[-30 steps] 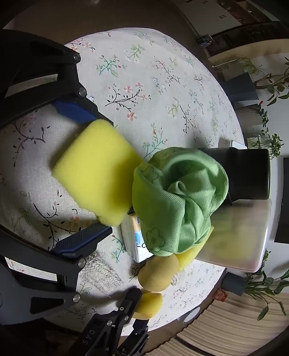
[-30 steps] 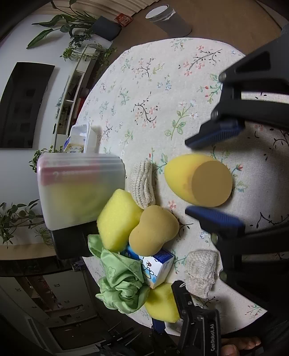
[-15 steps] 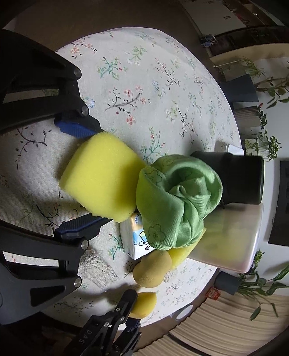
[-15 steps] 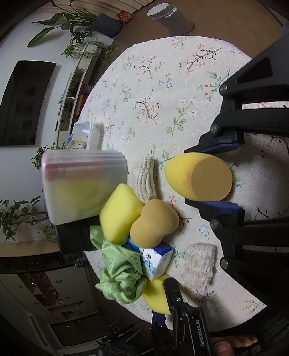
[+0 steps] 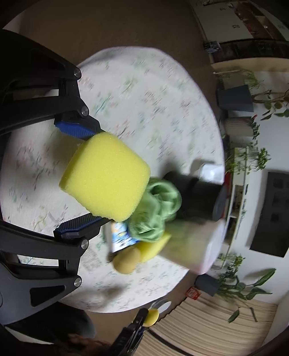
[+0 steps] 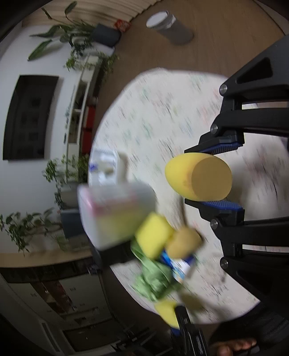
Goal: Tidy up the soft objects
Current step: 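Carry the yellow sponge and makeup sponge into the white tray and release both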
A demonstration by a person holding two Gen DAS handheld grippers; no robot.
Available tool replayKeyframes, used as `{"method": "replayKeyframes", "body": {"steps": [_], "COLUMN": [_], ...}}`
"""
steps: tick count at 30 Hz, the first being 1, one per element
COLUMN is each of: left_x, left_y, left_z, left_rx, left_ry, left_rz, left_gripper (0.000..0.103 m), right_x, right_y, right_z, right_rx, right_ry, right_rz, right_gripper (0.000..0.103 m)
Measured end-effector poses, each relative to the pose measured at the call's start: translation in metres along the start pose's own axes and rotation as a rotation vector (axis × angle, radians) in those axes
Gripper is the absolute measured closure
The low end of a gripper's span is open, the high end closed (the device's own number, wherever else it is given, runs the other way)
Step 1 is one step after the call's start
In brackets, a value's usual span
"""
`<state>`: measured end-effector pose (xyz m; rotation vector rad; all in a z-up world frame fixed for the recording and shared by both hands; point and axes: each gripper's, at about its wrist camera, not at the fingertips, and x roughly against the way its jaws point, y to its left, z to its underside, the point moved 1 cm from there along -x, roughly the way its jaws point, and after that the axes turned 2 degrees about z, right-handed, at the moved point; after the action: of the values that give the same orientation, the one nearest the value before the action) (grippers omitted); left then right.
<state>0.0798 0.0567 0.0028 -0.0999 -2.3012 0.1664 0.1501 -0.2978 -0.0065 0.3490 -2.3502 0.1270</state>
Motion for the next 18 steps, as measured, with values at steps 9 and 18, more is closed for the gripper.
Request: {"method": "replayKeyframes", "body": {"steps": [9, 18], "left_x": [-0.003, -0.039], "left_y": [0.051, 0.054], "left_z": [-0.075, -0.161], "left_rx": [0.015, -0.074], "left_ry": [-0.063, -0.078], "left_rz": [-0.052, -0.056], "left_gripper": [0.046, 0.046], "right_x": [-0.02, -0.07], "right_y": [-0.061, -0.085], "right_z": [-0.06, -0.121], "right_rx": [-0.019, -0.012], "right_ry": [-0.028, -0.008], "right_rz": [0.087, 0.096], "right_gripper": [0.065, 0.065]}}
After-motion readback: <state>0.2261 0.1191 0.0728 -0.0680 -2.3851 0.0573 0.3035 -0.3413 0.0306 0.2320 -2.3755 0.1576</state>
